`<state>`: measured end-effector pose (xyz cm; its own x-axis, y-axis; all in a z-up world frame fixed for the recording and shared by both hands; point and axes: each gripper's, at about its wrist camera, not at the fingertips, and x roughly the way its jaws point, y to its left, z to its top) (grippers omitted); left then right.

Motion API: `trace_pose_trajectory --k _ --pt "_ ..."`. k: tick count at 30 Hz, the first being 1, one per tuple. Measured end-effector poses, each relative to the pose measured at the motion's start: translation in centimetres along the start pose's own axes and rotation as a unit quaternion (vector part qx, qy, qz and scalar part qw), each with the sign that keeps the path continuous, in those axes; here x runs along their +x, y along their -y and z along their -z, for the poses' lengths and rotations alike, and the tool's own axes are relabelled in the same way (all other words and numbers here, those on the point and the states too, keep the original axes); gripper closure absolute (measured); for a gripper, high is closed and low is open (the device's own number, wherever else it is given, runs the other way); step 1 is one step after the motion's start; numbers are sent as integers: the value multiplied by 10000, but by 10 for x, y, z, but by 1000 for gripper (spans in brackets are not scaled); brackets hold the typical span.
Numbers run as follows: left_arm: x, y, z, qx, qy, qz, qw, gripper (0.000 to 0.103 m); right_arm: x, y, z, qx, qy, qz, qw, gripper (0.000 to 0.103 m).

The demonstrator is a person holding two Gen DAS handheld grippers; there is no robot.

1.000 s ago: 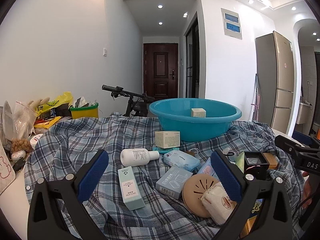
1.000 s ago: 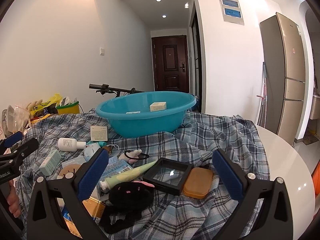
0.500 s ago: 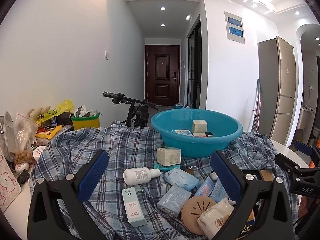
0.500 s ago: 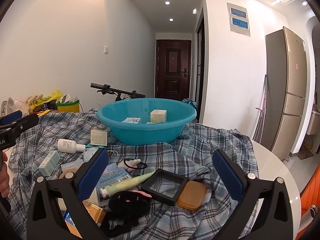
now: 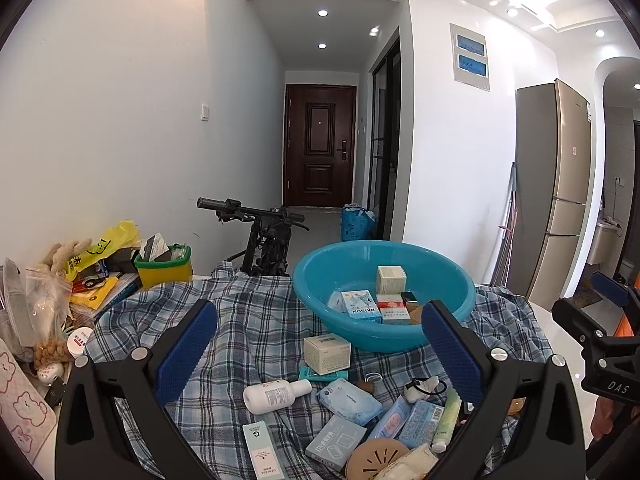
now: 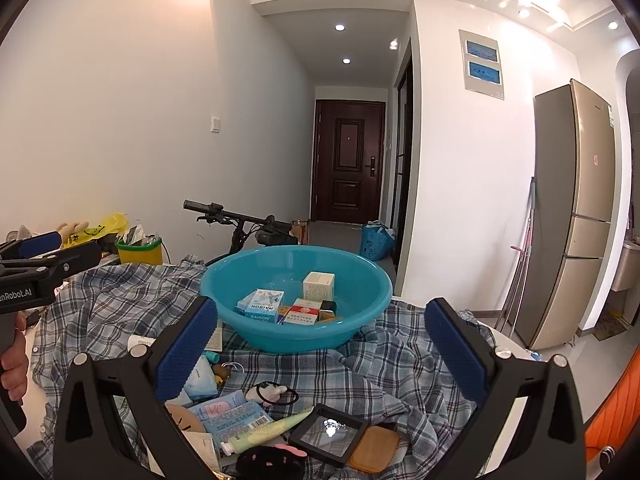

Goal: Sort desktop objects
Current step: 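Move both grippers toward the cluttered items on the plaid cloth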

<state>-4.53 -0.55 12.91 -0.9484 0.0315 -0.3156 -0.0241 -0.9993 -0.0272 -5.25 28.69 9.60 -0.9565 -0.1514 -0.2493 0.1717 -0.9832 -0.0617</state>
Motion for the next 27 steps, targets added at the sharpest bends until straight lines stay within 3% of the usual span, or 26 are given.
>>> trace_pose_trajectory --k 4,11,14,16,27 --pt "-1 4 -21 152 150 -167 9996 0 0 4 -24 36 108 27 9999 0" --pt "3 3 -60 -2 126 94 9999 0 7 11 -65 100 177 -52 9998 0" --pt "0 4 -75 11 305 28 9995 0 7 13 -78 150 247 -33 9996 0" --pt "-2 5 -83 67 470 -14 9989 0 7 14 -85 117 287 48 9995 0" --pt "20 7 -124 285 416 222 9985 0 20 13 -98 -67 209 203 9996 0"
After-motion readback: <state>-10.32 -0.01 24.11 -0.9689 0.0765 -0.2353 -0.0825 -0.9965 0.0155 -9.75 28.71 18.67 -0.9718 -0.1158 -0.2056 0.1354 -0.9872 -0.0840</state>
